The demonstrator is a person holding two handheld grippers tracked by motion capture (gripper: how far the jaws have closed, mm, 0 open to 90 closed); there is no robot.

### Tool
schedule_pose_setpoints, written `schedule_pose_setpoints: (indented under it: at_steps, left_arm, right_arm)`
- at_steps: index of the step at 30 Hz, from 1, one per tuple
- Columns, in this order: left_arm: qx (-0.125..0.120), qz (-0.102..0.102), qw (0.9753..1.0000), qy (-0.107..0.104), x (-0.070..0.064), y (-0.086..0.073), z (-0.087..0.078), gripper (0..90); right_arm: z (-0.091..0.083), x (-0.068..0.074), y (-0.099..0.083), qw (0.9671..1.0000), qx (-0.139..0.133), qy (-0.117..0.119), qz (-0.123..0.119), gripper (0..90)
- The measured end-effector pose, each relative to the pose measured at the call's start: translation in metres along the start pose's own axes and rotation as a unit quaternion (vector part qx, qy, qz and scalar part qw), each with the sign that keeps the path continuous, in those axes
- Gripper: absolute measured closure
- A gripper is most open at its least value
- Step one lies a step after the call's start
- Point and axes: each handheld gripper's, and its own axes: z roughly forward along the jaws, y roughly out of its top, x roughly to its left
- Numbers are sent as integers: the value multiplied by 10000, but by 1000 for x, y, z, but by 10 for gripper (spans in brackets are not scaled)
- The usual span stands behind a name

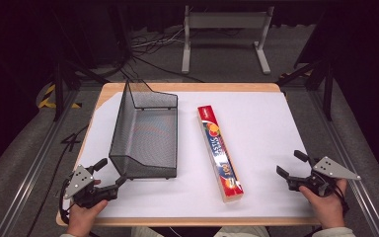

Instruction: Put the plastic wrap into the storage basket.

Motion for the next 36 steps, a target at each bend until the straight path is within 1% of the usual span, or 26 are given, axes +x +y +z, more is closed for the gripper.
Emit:
schedule_pose_setpoints:
  at_steps: [3,6,7,8,11,14,16,18,19,21,25,26,27,28,29,30,32,33,34,35,36]
  left_arm:
    - [14,12,10000,-23,-1,1,1,152]
    - [43,127,9999,-21,-5,2,2,153]
    - [65,157,9999,-22,-4,3,2,153]
    - [31,133,9999,-35,-4,3,3,153]
    - [-17,172,9998,44,1,7,6,151]
    - [-11,120,9999,63,4,8,7,149]
    - [8,85,9999,127,4,9,7,149]
    - [-11,16,9999,123,4,10,6,149]
    - [-14,-4,9999,146,3,11,5,149]
    - [-61,-46,9999,117,0,12,4,149]
    - [-82,-20,9999,131,-5,14,2,149]
    - [-63,-40,9999,150,-6,14,1,148]
    - [-60,-50,9998,167,-7,14,0,149]
    - [-56,-80,9998,164,-7,14,-1,149]
    - [-67,-127,9998,170,-7,14,-2,149]
    - [-67,-127,9998,170,-7,14,-2,149]
    - [-63,-277,9994,212,-6,13,-6,149]
    - [-63,-277,9994,212,-6,13,-6,150]
    - [-84,-376,9990,220,-5,13,-7,150]
    - [-84,-376,9990,220,-5,13,-7,150]
    - [-97,-417,9988,232,-4,12,-9,150]
  right_arm:
    - [0,0,1,10000,11,-16,-9,120]
    - [1,1,4,10000,5,-24,-10,120]
    - [1,1,5,10000,11,-23,-41,120]
    - [1,2,5,10000,-4,-28,-58,120]
    - [5,1,7,10000,38,0,-57,102]
    - [6,1,9,10000,55,-16,-69,100]
    - [10,1,13,9999,141,-86,-37,111]
    - [12,1,15,9998,182,-114,-8,116]
    - [13,1,17,9997,192,-111,72,116]
    - [16,-1,20,9996,183,-74,190,119]
    - [19,0,29,9995,219,2,247,127]
    - [20,1,33,9992,252,-10,304,132]
    - [22,2,37,9985,319,-59,444,146]
    - [23,2,40,9978,382,-112,526,146]
    - [25,3,44,9975,383,-106,586,146]
    - [27,4,47,9973,386,-79,615,145]
    - [32,8,54,9972,440,-45,601,141]
    - [32,8,54,9972,440,-45,601,141]
    - [37,13,62,9972,490,1,565,142]
    - [37,13,62,9972,490,1,565,142]
    - [39,15,65,9972,502,23,562,141]
